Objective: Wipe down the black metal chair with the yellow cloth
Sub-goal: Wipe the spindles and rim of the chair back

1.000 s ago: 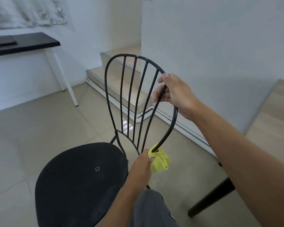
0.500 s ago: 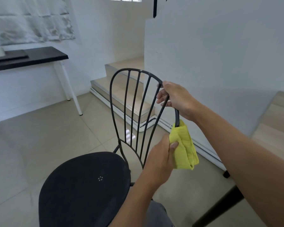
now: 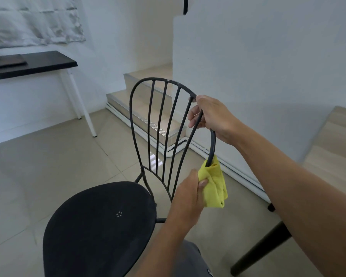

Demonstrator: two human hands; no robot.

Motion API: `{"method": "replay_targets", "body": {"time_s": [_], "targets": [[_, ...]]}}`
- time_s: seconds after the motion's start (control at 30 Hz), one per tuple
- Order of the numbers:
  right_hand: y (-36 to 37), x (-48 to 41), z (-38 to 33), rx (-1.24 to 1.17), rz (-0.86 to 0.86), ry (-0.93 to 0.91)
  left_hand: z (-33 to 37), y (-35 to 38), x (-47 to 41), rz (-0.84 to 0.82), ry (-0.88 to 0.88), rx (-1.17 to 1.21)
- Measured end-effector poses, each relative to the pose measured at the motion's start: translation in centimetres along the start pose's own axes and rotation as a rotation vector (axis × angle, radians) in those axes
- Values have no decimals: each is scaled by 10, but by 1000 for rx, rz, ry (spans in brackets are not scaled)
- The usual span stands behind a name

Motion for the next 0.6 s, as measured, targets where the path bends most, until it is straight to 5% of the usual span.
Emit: {"method": "replay_targets", "body": {"time_s": [0.3,0.43,0.6], "targets": [[0,5,1,-10,79,-1,-105,10,36,-175,-299,-219],[-16,20,0,100,347,-49,-120,4,41,-248,-293,-237],[1,63,35,-45,444,13,-130,-32,37,-29,-341,-102]]}}
Point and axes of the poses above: each hand's wrist, its own x-axis away from the middle knuckle, its own y-axis out of the palm, z = x × y, the point moved 7 cm from there along -x, towards the middle knuckle, and after that the axes turned 10 degrees about z, right-handed, at the moved point
